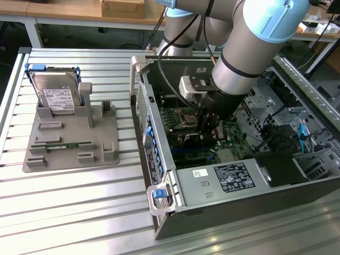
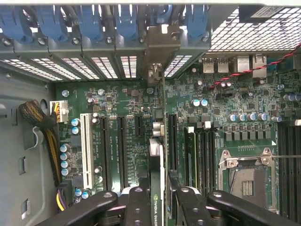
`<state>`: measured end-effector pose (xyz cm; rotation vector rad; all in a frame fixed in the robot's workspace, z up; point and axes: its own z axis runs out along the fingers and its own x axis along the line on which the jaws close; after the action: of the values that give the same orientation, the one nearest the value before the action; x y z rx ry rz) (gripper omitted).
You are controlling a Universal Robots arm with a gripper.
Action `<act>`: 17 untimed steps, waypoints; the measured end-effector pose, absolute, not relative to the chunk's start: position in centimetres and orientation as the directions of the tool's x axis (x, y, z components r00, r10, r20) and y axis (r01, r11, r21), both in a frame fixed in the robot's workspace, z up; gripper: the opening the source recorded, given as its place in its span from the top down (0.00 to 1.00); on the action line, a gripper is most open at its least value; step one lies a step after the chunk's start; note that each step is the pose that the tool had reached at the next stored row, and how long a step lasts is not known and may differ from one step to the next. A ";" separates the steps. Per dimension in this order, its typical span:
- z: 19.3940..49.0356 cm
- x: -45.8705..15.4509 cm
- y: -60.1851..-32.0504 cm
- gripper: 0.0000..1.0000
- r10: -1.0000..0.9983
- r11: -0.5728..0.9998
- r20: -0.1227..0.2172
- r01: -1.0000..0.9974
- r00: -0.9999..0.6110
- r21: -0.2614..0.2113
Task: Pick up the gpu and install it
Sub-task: 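Insert the gpu into the slot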
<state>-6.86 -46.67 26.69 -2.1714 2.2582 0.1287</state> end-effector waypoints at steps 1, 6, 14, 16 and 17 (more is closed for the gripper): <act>26.6 -6.9 -46.7 0.74 -0.997 0.037 -0.061 -0.998 -0.041 0.055; 26.4 -6.9 -46.7 0.74 -0.997 0.037 -0.062 -0.998 -0.041 0.055; 27.1 -6.9 -46.7 0.74 -0.997 0.037 -0.062 -0.998 -0.041 0.054; 27.1 -6.9 -46.7 0.74 -0.997 0.038 -0.062 -0.998 -0.041 0.054; 27.0 -6.9 -46.7 0.74 -0.997 0.037 -0.062 -0.998 -0.041 0.054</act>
<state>-6.91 -46.74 26.99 -2.1708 2.2577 0.1284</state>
